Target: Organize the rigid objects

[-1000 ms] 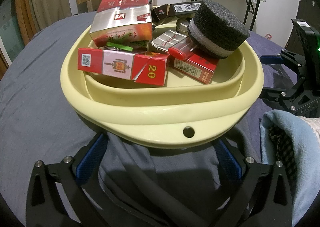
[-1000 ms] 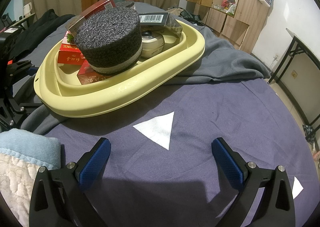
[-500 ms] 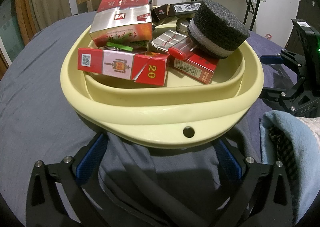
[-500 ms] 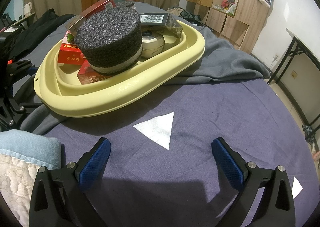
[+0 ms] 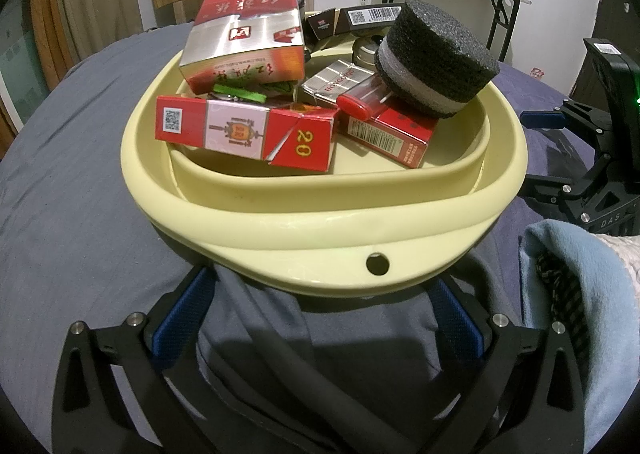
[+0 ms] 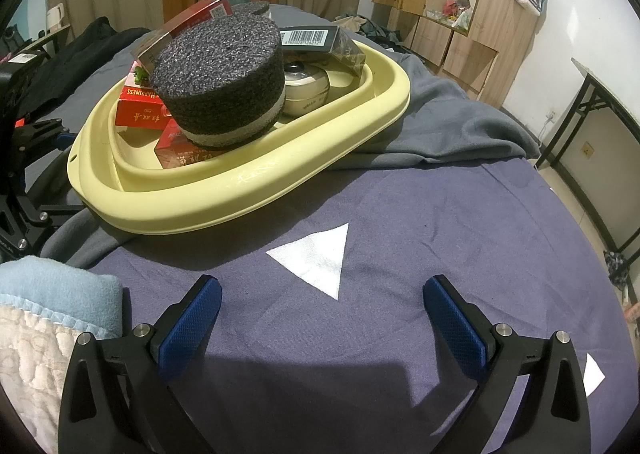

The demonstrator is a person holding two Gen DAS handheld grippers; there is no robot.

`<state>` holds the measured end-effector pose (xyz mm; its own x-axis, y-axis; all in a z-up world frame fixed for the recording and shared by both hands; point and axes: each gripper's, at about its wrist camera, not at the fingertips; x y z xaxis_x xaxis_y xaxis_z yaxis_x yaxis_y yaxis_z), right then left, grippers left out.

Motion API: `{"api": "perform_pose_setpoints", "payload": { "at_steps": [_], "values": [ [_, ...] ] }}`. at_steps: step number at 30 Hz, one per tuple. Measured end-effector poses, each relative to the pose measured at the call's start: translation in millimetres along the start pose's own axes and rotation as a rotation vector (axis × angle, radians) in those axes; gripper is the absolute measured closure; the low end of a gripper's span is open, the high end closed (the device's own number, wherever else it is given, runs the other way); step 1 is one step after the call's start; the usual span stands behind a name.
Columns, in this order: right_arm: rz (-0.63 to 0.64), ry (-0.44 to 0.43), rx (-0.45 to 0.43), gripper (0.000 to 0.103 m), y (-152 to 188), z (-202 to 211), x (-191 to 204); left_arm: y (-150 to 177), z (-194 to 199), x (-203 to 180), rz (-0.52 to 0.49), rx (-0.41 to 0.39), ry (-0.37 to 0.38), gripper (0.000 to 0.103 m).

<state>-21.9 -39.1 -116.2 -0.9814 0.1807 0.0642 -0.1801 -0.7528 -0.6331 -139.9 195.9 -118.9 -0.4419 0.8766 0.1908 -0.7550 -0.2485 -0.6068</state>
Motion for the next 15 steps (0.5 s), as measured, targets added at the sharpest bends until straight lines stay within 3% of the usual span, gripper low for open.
{"api": "perform_pose_setpoints", "payload": {
  "at_steps": [15],
  "values": [
    [-0.002, -0.002, 0.0, 0.0, -0.2, -0.2, -0.2, -0.1, 0.0, 0.0, 0.0, 0.0, 0.0, 0.0]
  ]
}}
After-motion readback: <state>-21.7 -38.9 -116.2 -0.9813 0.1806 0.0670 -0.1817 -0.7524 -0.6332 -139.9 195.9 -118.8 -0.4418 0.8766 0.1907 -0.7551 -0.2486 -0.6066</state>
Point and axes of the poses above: each gripper's, at about its wrist camera, not at the fingertips, and z roughly against the way its jaws point, x to its left, y to its underside, and after that the axes turned 15 degrees about -y, right-handed
